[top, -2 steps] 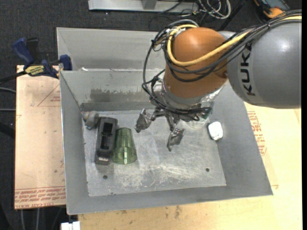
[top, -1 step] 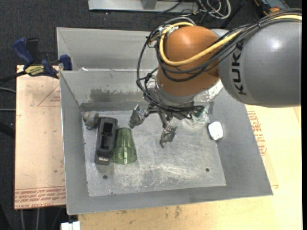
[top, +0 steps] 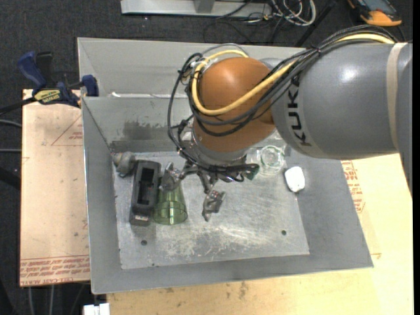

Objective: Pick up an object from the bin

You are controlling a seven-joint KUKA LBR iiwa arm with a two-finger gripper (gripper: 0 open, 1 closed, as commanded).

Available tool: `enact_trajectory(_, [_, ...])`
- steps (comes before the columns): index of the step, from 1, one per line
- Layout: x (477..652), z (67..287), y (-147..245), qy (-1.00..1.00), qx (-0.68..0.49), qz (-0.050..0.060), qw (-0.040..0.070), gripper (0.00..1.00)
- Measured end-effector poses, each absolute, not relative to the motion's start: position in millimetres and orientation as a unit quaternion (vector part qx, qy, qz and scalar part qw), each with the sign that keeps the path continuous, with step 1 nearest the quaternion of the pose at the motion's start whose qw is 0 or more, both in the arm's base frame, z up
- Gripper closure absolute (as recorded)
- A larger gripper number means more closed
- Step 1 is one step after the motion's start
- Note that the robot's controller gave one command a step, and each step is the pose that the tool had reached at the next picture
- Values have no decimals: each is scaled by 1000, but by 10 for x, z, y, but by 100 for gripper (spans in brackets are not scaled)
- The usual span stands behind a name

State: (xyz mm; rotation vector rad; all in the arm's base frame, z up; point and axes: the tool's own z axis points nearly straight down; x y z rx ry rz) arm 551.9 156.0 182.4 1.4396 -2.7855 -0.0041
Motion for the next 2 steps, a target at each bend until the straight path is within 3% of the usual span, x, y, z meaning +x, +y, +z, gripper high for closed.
enact_trajectory(1, [5754, 1940, 1973, -855, 519, -1, -2, 0])
enact_trajectory(2, [5760, 1465, 1916, -840, 542, 0, -5, 0])
